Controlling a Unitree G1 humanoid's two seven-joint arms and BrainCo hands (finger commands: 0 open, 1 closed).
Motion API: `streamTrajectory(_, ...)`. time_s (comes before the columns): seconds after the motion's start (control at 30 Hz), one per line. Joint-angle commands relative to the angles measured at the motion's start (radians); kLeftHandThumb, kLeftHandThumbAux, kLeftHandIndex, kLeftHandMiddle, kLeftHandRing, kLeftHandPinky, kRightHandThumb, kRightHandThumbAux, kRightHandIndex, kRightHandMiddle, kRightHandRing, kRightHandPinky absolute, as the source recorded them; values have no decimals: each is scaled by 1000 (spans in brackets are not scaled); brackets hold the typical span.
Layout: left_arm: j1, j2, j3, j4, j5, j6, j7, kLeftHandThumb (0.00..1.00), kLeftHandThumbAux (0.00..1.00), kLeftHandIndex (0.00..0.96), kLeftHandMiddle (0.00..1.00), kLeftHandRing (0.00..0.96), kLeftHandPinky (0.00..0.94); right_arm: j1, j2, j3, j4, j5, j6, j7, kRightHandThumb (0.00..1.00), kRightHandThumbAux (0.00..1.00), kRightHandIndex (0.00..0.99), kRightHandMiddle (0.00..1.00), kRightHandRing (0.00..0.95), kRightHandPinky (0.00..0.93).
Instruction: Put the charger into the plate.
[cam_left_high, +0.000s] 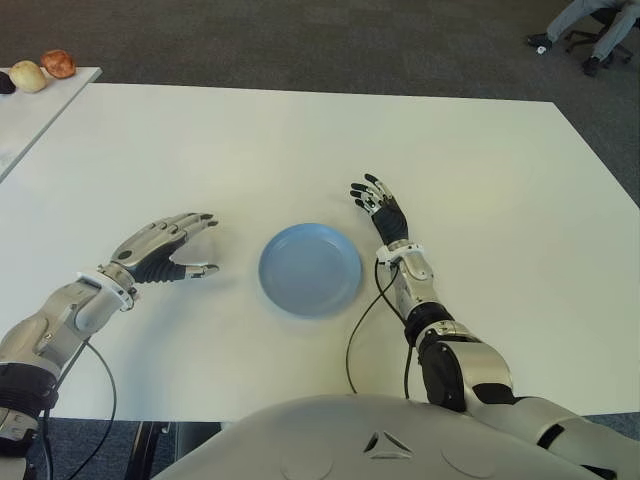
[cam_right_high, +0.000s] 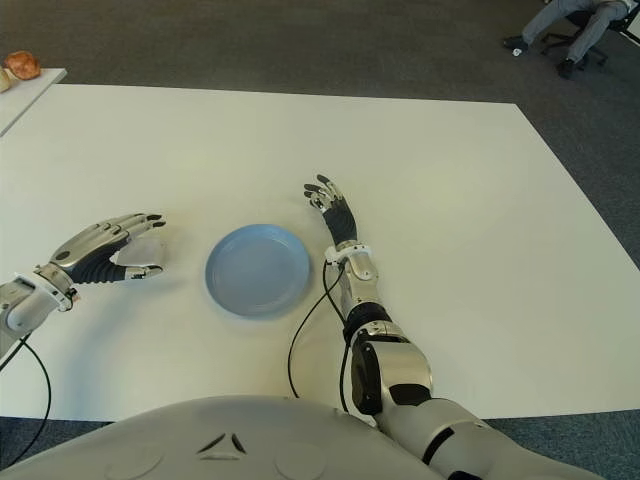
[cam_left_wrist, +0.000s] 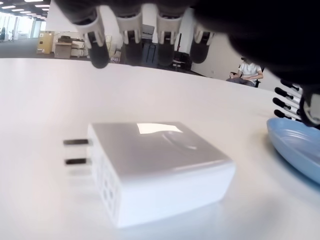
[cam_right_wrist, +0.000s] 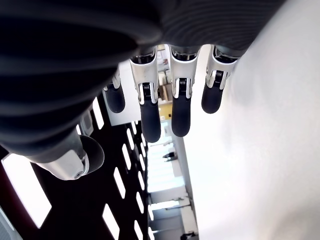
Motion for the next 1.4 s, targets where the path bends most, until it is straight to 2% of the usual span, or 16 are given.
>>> streamTrajectory(0.03, 2, -11, -36, 39, 46, -24, 35, 188, 241, 0, 0, 0, 0, 69, 0, -6, 56, 5, 51, -16, 0, 566, 117, 275, 227, 150)
streamTrajectory(0.4, -22, 1, -98, 92, 161, -51, 139, 175, 244, 0, 0, 0, 0, 68, -1, -6, 54, 5, 54, -18, 0, 604, 134, 270, 222, 158)
streamTrajectory(0.6, -88, -19, -168, 207, 241, -45, 221, 196, 235, 0, 0, 0, 0, 71, -4, -7, 53, 6, 51, -17, 0, 605, 146, 267, 216, 144)
streamTrajectory(0.87, -171, -36, -248, 337, 291, -34, 311, 213, 233, 0, 0, 0, 0, 76, -8, -6, 50, 4, 48, -18, 0, 604, 161, 270, 212, 148)
streamTrajectory(1.2, -260, -45, -336, 474, 314, -4, 364, 234, 248, 0, 0, 0, 0, 85, -12, -6, 41, 6, 47, -11, 0, 601, 176, 270, 210, 154)
streamTrajectory(1.4, -296, -42, -384, 538, 318, 8, 392, 231, 259, 0, 0, 0, 0, 92, -13, -8, 31, 10, 44, -4, 0, 598, 189, 271, 204, 125)
